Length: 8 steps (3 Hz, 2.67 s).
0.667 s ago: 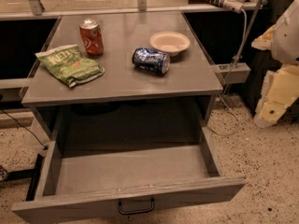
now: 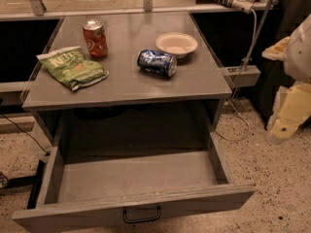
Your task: Close top drawer
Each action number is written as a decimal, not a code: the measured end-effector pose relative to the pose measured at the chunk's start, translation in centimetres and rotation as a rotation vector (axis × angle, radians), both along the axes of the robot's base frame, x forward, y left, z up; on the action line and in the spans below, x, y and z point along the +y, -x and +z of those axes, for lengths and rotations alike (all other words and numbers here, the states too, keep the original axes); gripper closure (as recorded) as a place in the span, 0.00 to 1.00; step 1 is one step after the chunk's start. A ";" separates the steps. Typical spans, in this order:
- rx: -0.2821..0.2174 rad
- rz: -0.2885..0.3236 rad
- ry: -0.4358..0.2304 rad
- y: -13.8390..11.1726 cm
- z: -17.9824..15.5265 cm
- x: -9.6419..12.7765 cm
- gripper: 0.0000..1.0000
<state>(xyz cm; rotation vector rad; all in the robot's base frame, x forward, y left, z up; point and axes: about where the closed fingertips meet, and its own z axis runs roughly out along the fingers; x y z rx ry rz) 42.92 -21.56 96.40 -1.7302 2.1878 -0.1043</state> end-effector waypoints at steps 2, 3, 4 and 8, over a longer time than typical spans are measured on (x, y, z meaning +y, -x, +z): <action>-0.011 0.030 -0.087 3.0 -6.8 -0.9 0.42; -0.008 0.051 -0.133 4.4 -11.3 -0.9 0.65; -0.007 0.055 -0.130 4.6 -11.7 -0.8 0.88; 0.071 0.163 -0.373 6.7 -19.5 5.2 1.00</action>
Offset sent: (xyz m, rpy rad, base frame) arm -0.0493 -0.0169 -0.1183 0.1506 -0.0304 0.0535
